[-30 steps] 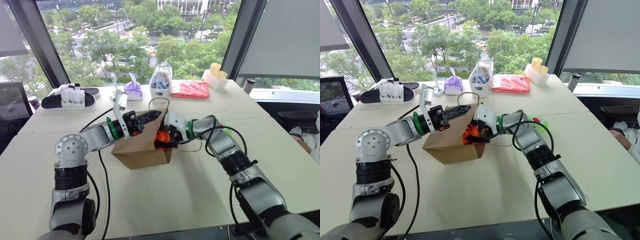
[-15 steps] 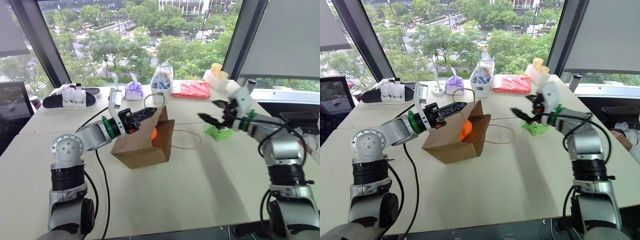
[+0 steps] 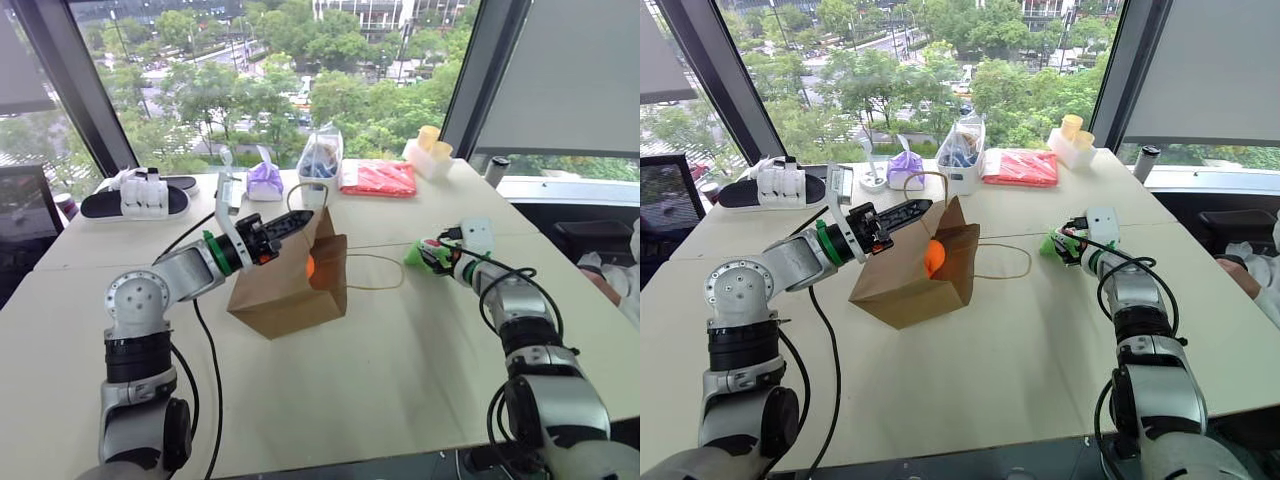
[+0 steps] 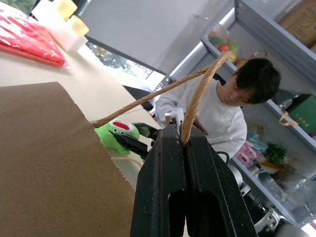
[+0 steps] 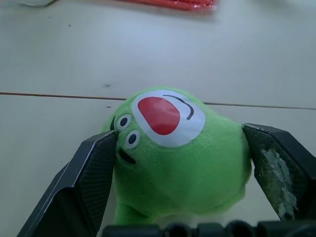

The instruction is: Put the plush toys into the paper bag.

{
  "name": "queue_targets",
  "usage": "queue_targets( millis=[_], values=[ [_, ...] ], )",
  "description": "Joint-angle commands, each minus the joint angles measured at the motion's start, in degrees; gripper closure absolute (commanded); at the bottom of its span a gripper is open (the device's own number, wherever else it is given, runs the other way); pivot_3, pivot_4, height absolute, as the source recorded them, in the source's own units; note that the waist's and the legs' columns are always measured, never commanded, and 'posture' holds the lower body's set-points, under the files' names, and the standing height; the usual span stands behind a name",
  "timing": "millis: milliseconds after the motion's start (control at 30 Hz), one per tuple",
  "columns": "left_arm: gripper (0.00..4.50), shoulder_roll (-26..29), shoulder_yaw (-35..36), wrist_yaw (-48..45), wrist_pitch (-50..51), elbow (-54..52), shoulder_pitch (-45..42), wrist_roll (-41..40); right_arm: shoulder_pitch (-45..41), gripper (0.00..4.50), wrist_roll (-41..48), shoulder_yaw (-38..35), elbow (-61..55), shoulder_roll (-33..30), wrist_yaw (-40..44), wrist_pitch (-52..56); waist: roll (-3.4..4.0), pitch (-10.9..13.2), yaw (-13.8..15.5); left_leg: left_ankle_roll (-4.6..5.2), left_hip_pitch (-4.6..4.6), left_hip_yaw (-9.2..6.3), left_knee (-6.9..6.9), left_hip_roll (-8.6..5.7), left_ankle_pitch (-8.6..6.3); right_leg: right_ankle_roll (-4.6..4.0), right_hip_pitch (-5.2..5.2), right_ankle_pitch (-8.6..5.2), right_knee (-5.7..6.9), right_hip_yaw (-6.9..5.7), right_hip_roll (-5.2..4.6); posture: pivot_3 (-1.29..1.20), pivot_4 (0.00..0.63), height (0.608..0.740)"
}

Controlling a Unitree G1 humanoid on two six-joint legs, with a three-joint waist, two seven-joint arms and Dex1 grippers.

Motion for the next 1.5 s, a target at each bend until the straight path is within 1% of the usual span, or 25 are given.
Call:
queue_targets(
  millis=[33,233,333,433,533,600,700,767,833,967,1100,1300,1500],
  values=[
    [4.50,0.12,0.86,0.73,-1.24,-2.99,0.43,-1.94,-1.92,1.48,0.53,-0.62,4.19,-0.62,0.40,-1.27,0.00,0.00,-0.07,0.00,0.00,0.00,0.00,0.00,0.00,0.00,0.00,0.00,0.00,0.00,0.00,0.00,0.150,0.740],
    [4.50,0.18,0.46,1.32,-1.73,-3.24,0.99,-2.38,-2.01,4.44,1.61,-1.03,4.74,-0.93,1.90,-0.92,-0.02,-0.01,-0.16,0.00,0.03,0.00,0.01,0.02,0.00,0.00,0.03,0.00,0.00,0.00,0.02,0.00,0.150,0.740],
    [4.50,0.24,0.28,1.32,-1.78,-3.05,0.85,-2.55,-0.76,4.44,3.68,-1.89,-0.59,-0.82,4.83,-2.91,-0.02,-0.01,-0.11,0.00,0.03,0.00,0.03,0.01,0.00,0.00,0.05,0.00,0.00,0.00,0.03,0.00,0.150,0.740],
    [4.50,0.55,0.15,0.98,-1.73,-2.67,0.57,-2.52,1.87,4.44,6.82,-1.83,-11.56,-1.30,10.48,-2.45,-0.02,-0.01,-0.14,0.00,0.01,0.00,0.02,0.01,0.00,0.00,0.03,0.00,0.00,0.00,0.02,0.00,0.150,0.740],
    [4.50,0.80,0.12,0.68,-1.58,-2.45,0.39,-2.68,5.27,4.44,9.17,-0.51,-22.70,-2.71,15.86,0.83,-0.02,-0.01,-0.17,0.00,-0.02,-0.02,0.01,0.02,0.00,0.01,-0.03,0.00,0.01,-0.01,0.02,0.00,0.150,0.740],
    [4.50,1.05,-0.06,0.10,-1.35,-2.33,0.30,-2.80,8.08,4.44,11.51,1.01,-32.47,-4.57,21.38,3.67,-0.02,-0.01,-0.05,0.00,-0.01,-0.02,0.01,0.02,0.00,0.01,-0.03,0.01,0.03,-0.01,0.02,0.00,0.150,0.740],
    [4.50,1.31,-0.35,-0.71,-1.39,-2.05,0.11,-2.81,10.28,4.44,15.38,3.47,-46.25,-9.14,29.02,9.95,-0.02,-0.01,0.12,0.00,-0.04,-0.06,0.00,0.02,0.00,0.01,-0.04,0.01,0.01,-0.04,0.03,0.00,0.150,0.740],
    [4.50,1.43,-0.50,-1.24,-1.31,-1.84,-0.03,-2.96,11.45,4.44,16.29,5.37,-50.99,-11.43,32.38,12.30,-0.02,-0.01,0.19,0.01,-0.05,-0.06,0.02,0.01,-0.01,0.01,-0.04,0.01,0.00,-0.04,0.02,0.00,0.150,0.740],
    [4.50,1.68,-0.87,-2.39,-1.09,-1.67,-0.11,-2.97,11.58,4.44,17.74,6.59,-54.62,-12.33,34.21,14.69,-0.04,-0.03,0.24,0.01,-0.01,-0.06,0.03,0.02,-0.01,0.01,0.00,0.00,0.00,-0.04,0.02,0.00,0.150,0.740],
    [4.50,1.93,-1.63,-3.98,-1.42,-1.18,-0.20,-2.34,10.38,4.44,19.06,8.71,-57.97,-11.52,35.18,16.99,-0.04,-0.03,0.24,0.01,-0.01,-0.06,0.05,0.02,-0.01,0.01,0.01,0.00,0.01,-0.04,0.02,0.00,0.150,0.740],
    [4.50,1.73,-2.09,-4.74,-2.12,-0.55,-0.63,-1.95,10.14,4.44,17.92,13.42,-59.34,-9.33,35.60,16.44,-0.04,-0.03,0.27,0.01,-0.02,-0.06,0.05,0.02,-0.01,0.01,0.00,0.00,0.02,-0.04,0.01,0.00,0.150,0.740],
    [4.50,1.33,-2.35,-5.15,-2.06,-1.17,-0.36,-2.19,9.04,4.44,13.85,20.94,-56.40,-4.46,35.88,13.09,-0.05,-0.03,0.21,0.01,-0.02,-0.06,0.05,0.02,-0.01,0.01,-0.04,0.00,0.03,-0.04,0.00,0.00,0.150,0.740],
    [4.50,1.16,-2.20,-4.94,-1.94,-1.67,0.10,-2.52,5.67,4.44,11.67,24.56,-51.31,0.25,36.74,10.38,-0.05,-0.03,0.18,0.00,-0.03,-0.07,0.06,0.01,0.00,0.01,-0.05,0.01,0.03,-0.05,0.00,0.00,0.150,0.740]
  ],
)
